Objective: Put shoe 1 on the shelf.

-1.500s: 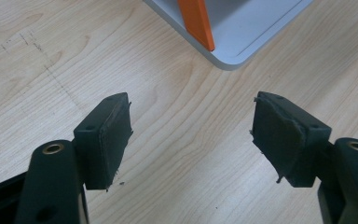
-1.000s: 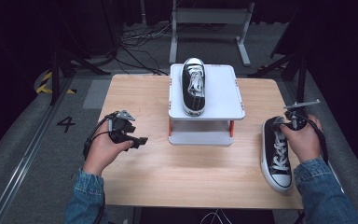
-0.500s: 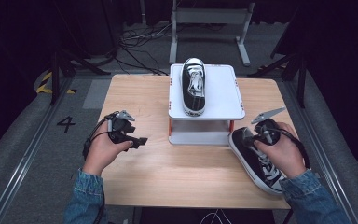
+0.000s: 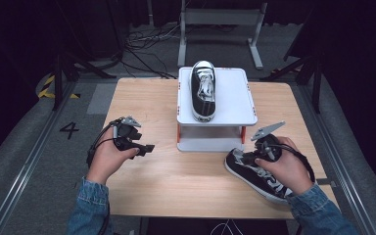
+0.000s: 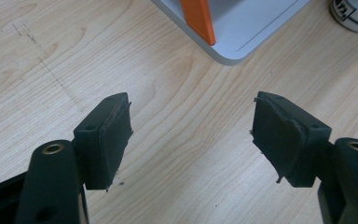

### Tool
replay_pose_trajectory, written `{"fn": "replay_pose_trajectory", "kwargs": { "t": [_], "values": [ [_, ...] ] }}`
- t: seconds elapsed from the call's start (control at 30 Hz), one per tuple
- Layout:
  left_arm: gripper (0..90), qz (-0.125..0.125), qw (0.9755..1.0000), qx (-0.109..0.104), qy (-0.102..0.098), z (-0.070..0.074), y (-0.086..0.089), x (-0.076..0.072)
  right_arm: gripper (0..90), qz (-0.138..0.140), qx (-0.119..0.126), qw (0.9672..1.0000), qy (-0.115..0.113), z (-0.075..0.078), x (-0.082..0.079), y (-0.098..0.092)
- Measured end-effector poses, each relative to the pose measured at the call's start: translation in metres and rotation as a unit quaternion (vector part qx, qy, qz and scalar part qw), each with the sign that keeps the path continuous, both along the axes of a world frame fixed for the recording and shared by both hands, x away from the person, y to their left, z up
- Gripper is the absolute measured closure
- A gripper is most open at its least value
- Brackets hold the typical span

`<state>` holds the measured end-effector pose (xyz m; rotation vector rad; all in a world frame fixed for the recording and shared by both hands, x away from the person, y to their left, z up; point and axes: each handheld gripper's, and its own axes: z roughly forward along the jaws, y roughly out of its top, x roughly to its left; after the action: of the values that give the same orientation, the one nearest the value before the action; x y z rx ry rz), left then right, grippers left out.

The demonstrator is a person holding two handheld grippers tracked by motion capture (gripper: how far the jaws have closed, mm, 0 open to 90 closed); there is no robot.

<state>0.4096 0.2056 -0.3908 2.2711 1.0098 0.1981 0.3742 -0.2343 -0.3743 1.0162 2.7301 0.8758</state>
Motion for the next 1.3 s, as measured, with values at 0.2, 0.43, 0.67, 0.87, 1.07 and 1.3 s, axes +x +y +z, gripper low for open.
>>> {"fn": "replay_pose_trajectory", "kwargs": {
  "t": [0.2,0.43,0.67,0.87,1.07,1.3],
  "values": [
    [29.1,-0.001,1.0,0.001,0.003,-0.001,-0.002,0.0,75.4,-0.038,-0.024,0.9989,0.012,0.009,-0.017,-0.037],
    [29.0,-0.005,1.0,0.003,0.007,-0.003,-0.006,0.001,72.6,-0.071,-0.074,0.9937,0.043,-0.006,-0.037,-0.067],
    [29.0,-0.008,0.9999,0.004,0.012,-0.006,-0.008,0.001,75.1,-0.074,-0.088,0.991,0.068,-0.023,-0.042,-0.073],
    [29.0,-0.007,0.9999,0.006,0.013,-0.006,-0.006,0.002,90.0,-0.079,-0.103,0.9891,0.068,-0.021,-0.038,-0.072],
    [29.0,-0.003,0.9999,0.005,0.011,-0.006,-0.004,0.002,90.0,-0.102,-0.109,0.9865,0.068,-0.013,-0.035,-0.072],
    [29.0,-0.003,0.9999,0.003,0.011,-0.008,-0.005,0.002,68.0,-0.118,-0.087,0.9861,0.078,-0.016,-0.038,-0.072]
  ]
}}
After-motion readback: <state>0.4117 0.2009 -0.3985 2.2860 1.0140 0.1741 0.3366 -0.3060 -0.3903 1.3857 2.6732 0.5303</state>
